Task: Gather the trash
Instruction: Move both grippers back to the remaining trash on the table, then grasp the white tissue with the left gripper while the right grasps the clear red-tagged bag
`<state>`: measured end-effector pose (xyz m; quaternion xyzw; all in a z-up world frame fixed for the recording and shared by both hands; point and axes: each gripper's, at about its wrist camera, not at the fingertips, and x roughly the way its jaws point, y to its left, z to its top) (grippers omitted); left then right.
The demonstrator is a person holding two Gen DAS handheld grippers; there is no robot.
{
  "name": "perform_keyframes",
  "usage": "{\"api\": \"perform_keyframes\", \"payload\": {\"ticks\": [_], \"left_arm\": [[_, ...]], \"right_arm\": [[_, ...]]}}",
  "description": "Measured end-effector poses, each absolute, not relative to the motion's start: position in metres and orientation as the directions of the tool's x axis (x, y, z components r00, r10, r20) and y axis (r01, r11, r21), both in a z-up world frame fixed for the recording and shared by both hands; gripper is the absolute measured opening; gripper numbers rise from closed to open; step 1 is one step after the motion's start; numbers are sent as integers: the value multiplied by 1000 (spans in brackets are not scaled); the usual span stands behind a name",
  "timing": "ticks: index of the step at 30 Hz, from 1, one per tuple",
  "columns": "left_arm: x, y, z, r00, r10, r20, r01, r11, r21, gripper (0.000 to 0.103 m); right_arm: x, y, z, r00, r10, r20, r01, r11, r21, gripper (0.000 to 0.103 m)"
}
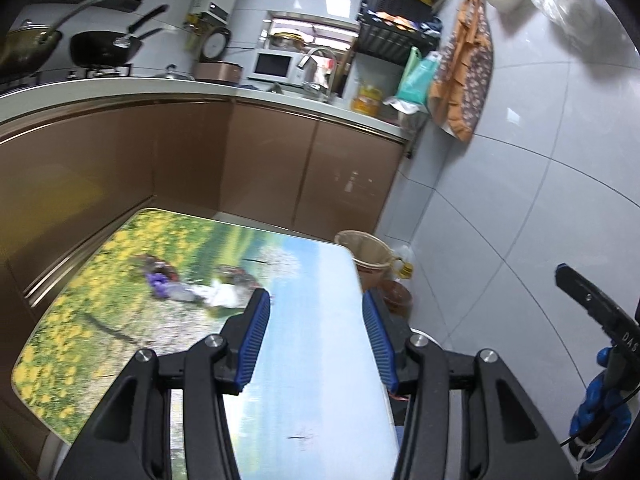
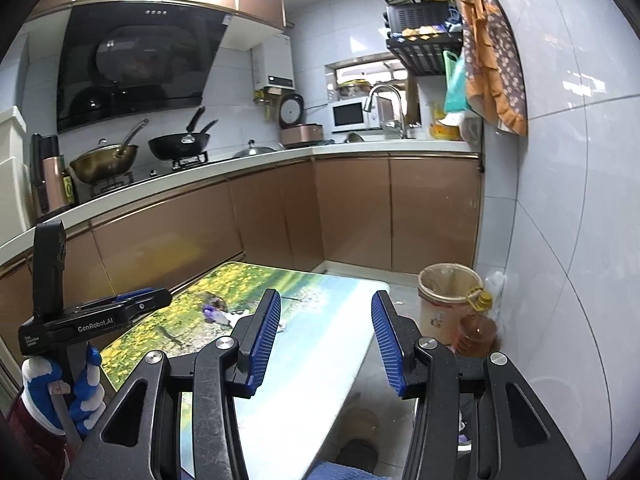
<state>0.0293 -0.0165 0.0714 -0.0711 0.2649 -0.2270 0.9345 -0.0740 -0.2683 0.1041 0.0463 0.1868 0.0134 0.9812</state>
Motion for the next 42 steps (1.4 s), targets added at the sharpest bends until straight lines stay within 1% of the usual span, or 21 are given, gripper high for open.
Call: {"api": "perform_keyframes", "payload": {"ticks": [5, 10, 15, 21, 25, 29, 36, 42], "left_arm": [[37, 11, 60, 769, -420, -483, 333, 907, -258, 46], [65, 33, 30, 743, -396, -540, 273, 916, -295, 46], [107, 45, -11, 683, -405, -607, 207, 905, -371, 46], [158, 37, -53, 608, -446, -657, 173, 882, -439, 46], [198, 36, -79, 572, -481, -664, 117, 849, -515, 46], [235, 34, -100, 549, -522, -653, 63, 805, -590, 46], [279, 25, -128, 515, -546, -661, 1, 772, -636, 46], [292, 25, -142, 505, -563, -654, -23, 749, -662, 46]], "right_arm": [[-62, -261, 100, 922, 74, -379, -40, 995, 97, 47], [-35, -260, 81, 897, 111, -427, -68, 991, 114, 47], [6, -256, 56, 858, 153, -491, -95, 986, 140, 47], [73, -243, 19, 795, 224, -564, -148, 973, 177, 47], [118, -234, -5, 748, 274, -604, -185, 961, 207, 47], [163, -217, -32, 699, 313, -643, -219, 950, 224, 47], [232, -186, -79, 615, 370, -697, -256, 929, 267, 47], [260, -171, -102, 573, 403, -714, -280, 915, 292, 47]]}}
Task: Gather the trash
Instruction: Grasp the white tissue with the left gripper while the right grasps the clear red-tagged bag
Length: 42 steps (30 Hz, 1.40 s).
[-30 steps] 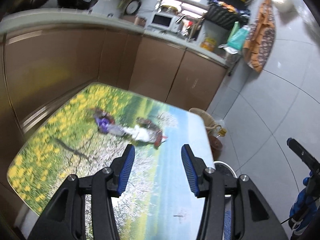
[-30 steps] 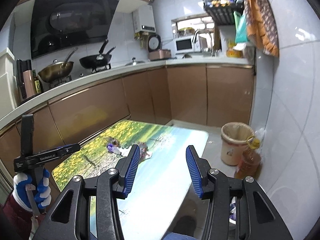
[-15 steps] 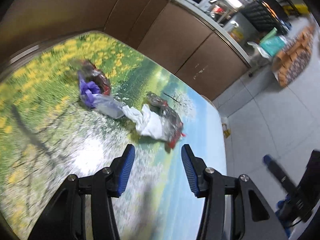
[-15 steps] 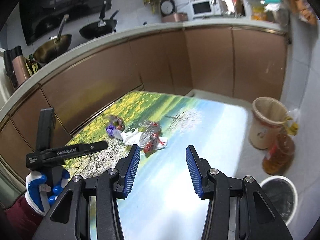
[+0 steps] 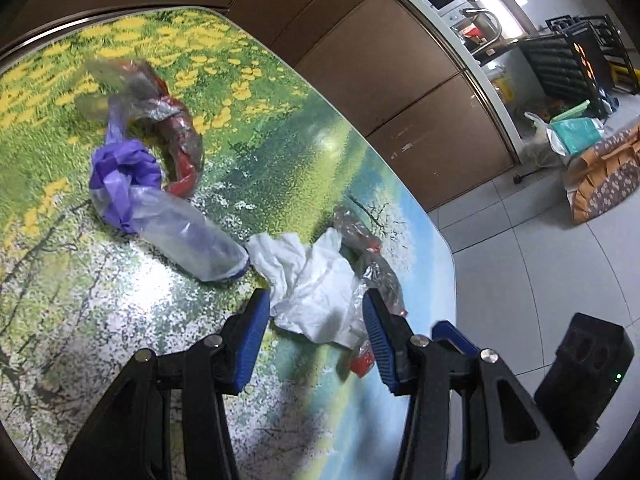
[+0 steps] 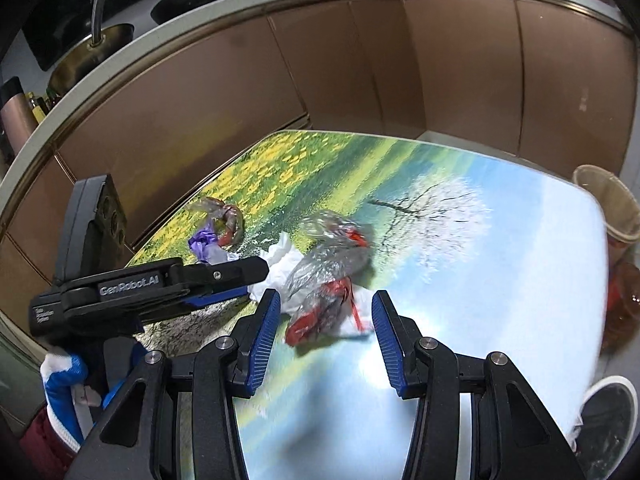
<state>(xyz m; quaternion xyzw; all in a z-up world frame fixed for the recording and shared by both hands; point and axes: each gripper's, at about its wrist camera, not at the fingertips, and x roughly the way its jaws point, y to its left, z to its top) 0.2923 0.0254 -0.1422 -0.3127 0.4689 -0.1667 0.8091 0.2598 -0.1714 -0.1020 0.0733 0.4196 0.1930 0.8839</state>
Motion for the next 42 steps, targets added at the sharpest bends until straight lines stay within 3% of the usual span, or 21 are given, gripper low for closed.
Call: {"api": "perform_keyframes", "payload": {"ticks": [6, 8, 10, 12, 23, 24, 27, 34, 42], "left_arm": [[299, 24, -147, 494, -603, -626, -19, 712, -701, 45], [300, 25, -149, 494, -615, -614, -21, 697, -716, 46], [300, 25, -151, 497, -623, -604, -23, 686, -727, 46], [301, 28, -153, 498, -631, -595, -31, 672, -740, 46], [311, 13, -155, 469, -655, -592, -25, 660, -751, 46], [311, 9, -154, 471, -650, -596, -22, 667, -745, 44], [309, 8, -158, 474, -669, -573, -35, 636, -771, 13], [289, 16, -149, 503, -658, -560, -47, 626, -778, 7], [237, 31, -94, 551, -637, -539, 20, 656, -754, 7]], "right_arm": [[282, -167, -118, 547, 422, -723, -274, 906, 321, 47], [286, -165, -125, 528, 435, -730, -276, 900, 336, 41], [287, -165, -130, 511, 448, -733, -283, 894, 348, 27], [287, -165, -135, 503, 450, -738, -285, 892, 350, 22], [286, -171, -146, 490, 481, -727, -281, 876, 391, 18], [286, -171, -146, 490, 482, -726, -281, 876, 391, 18], [287, -173, -147, 489, 490, -722, -278, 872, 404, 18], [276, -178, -144, 499, 486, -717, -259, 873, 412, 17], [226, -187, -99, 564, 465, -682, -252, 884, 394, 17]]}}
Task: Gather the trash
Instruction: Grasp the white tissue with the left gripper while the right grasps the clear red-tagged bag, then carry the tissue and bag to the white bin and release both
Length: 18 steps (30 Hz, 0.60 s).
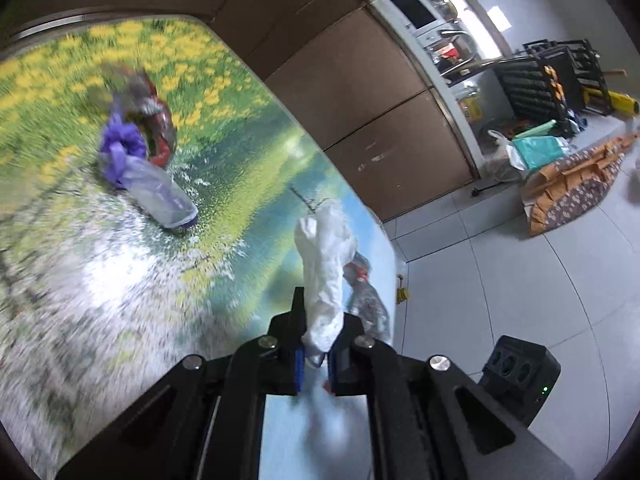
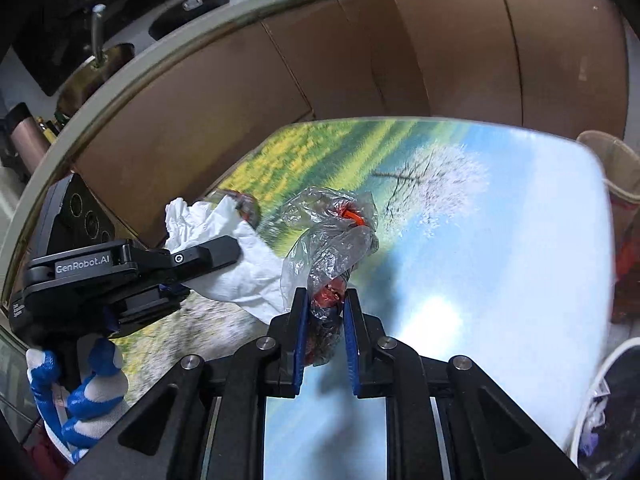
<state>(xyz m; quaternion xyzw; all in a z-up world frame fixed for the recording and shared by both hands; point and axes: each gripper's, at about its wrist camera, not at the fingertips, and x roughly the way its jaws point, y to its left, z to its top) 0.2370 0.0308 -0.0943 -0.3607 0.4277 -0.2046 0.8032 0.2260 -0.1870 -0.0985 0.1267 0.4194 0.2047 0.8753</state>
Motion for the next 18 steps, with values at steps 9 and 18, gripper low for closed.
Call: {"api": "perform_keyframes", "payload": {"ticks": [9, 18], "left_arm": [[164, 48, -16, 625, -605, -493, 106, 692, -714, 7], [89, 17, 49, 636, -625, -453, 223, 711, -667, 7]], "right_arm": [[143, -209, -28, 669, 445, -596, -256, 890, 377, 17], [54, -241, 30, 770, 397, -499, -245, 907, 343, 17]]}}
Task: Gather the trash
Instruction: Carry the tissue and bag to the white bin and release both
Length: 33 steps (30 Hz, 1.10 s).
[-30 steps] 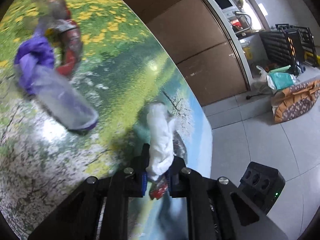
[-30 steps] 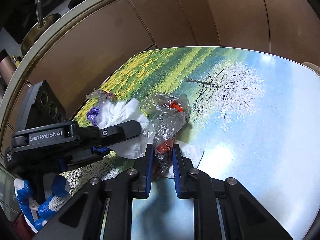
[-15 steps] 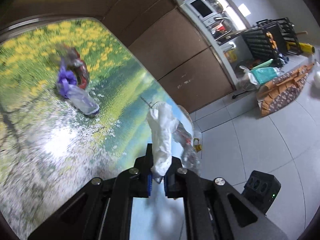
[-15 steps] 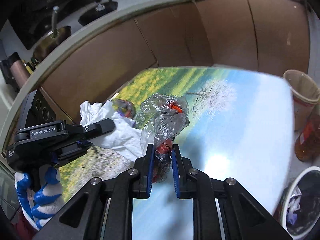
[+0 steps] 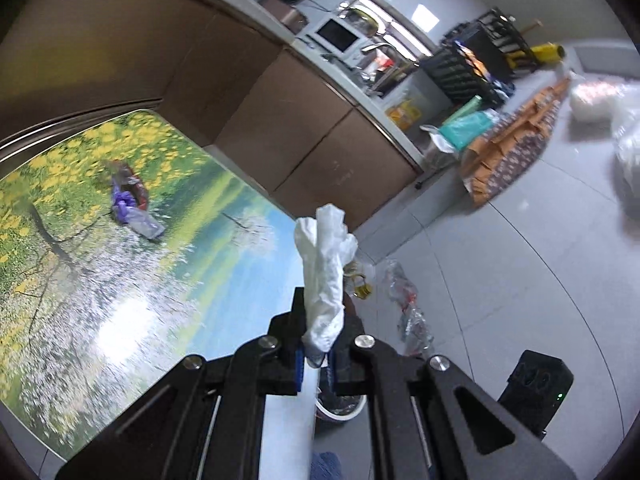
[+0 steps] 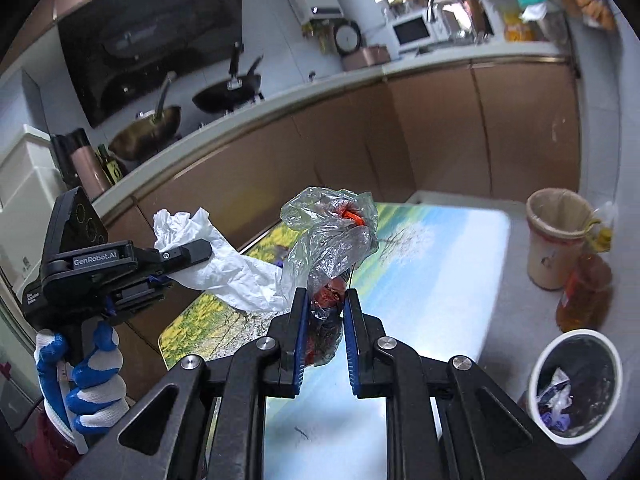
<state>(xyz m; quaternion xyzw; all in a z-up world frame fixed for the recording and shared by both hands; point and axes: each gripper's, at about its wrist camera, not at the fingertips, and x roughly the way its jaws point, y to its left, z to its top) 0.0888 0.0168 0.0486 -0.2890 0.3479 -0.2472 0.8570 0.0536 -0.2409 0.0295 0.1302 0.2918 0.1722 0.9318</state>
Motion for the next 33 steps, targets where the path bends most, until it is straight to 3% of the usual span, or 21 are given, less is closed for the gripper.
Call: {"api": "perform_keyframes", "payload": {"ticks": [7, 15, 22, 33], "left_arm": [[62, -43, 68, 576, -675, -461, 319, 705, -634, 7], [60, -129, 50, 453, -713, -535, 399, 699, -594, 7], [77, -204, 15, 357, -707, -611, 453, 703, -548, 7], [127, -339, -66, 236, -627, -742, 539, 720, -437, 8]], "right_arm": [[-6, -291, 51, 847, 289, -446, -147, 934, 324, 17], [-41, -349, 27, 876, 104, -471, 52, 950, 308, 17], [-42, -406, -13, 849, -33, -527, 224, 927, 302, 17], [-11, -485, -120, 737, -91, -669, 415, 843, 342, 18]]}}
